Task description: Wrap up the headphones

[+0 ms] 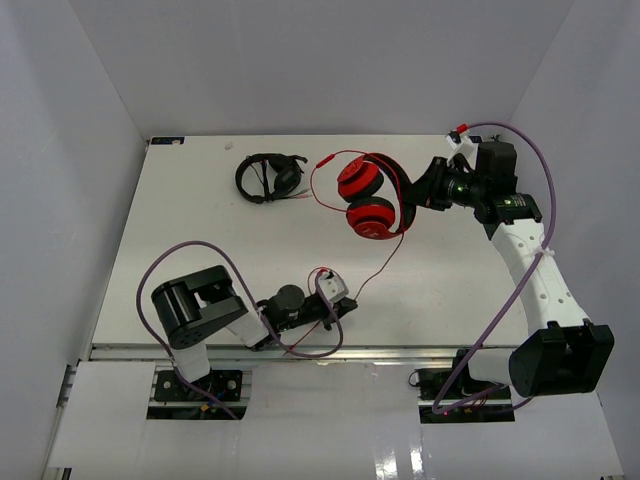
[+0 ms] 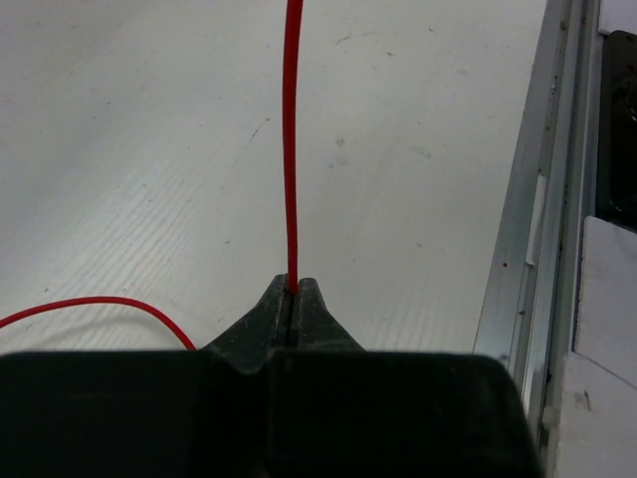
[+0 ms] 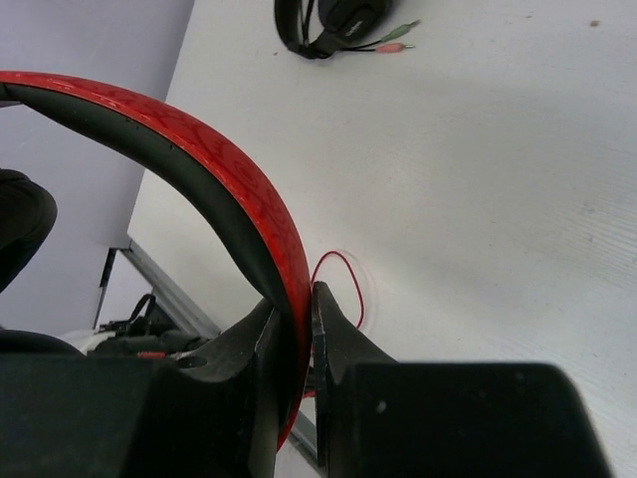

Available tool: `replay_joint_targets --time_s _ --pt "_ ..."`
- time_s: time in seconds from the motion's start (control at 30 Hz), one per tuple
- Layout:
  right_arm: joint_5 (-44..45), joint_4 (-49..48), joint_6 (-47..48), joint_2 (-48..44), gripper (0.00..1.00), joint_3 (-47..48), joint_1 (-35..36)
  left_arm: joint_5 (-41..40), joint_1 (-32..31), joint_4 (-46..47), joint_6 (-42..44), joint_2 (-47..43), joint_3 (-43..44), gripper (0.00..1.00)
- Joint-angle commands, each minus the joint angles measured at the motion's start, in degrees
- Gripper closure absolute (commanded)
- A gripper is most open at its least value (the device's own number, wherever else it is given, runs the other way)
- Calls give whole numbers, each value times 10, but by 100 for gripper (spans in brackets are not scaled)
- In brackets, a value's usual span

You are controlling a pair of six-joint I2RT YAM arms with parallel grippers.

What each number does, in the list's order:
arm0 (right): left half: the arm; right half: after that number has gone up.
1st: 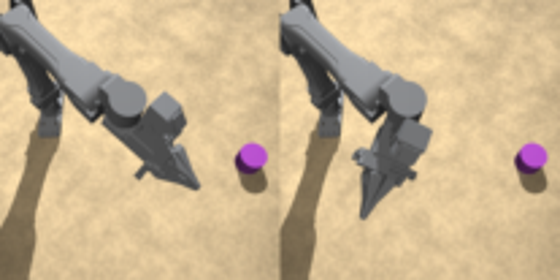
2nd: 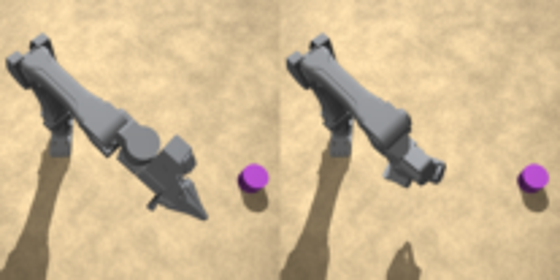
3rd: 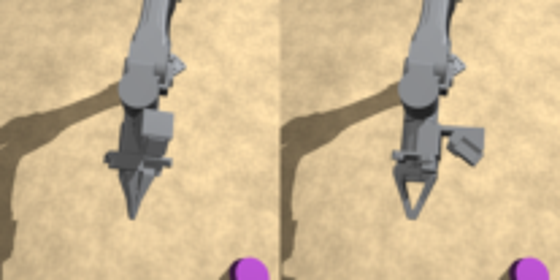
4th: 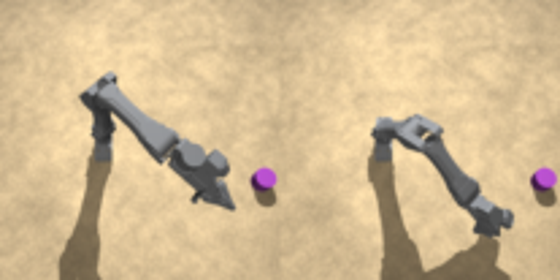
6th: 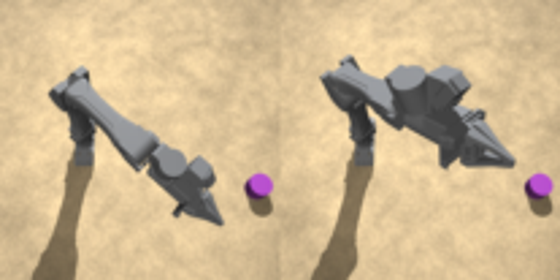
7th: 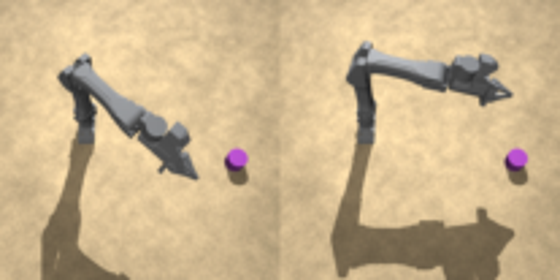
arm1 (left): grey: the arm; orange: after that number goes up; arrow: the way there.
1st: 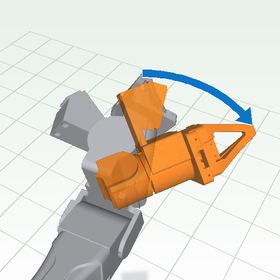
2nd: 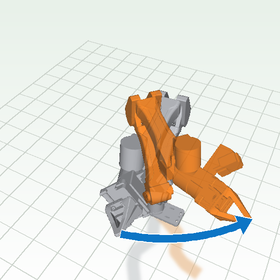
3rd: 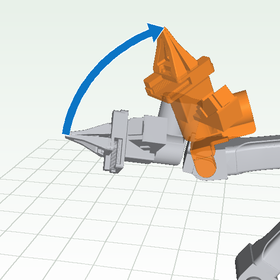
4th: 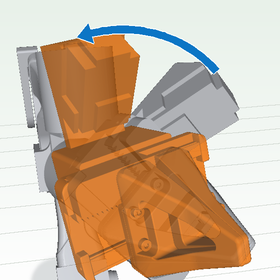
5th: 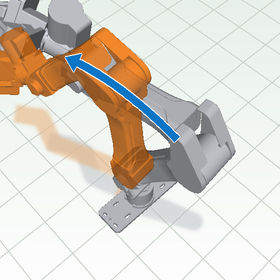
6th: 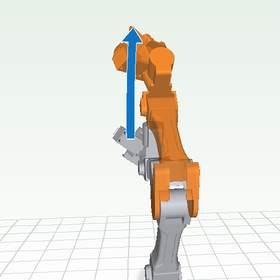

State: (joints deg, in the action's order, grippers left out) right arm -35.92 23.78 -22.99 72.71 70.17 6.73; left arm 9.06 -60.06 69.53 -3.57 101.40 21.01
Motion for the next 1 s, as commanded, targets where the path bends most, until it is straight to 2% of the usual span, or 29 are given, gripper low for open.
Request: replay_joint_targets --time_s 0.0,0.27,0.6,0.97 --pt "-152 -61 6 -13 92 19 -13 42 15 -34 0 -61 -21 100" --pt "-193 -76 20 -33 92 13 -18 57 33 -78 14 -98 -26 100" --pt "-209 -76 29 -31 92 14 -43 84 147 -194 16 -224 -64 100" --pt "-177 -41 74 -39 92 20 -47 58 253 -379 34 -250 24 100"
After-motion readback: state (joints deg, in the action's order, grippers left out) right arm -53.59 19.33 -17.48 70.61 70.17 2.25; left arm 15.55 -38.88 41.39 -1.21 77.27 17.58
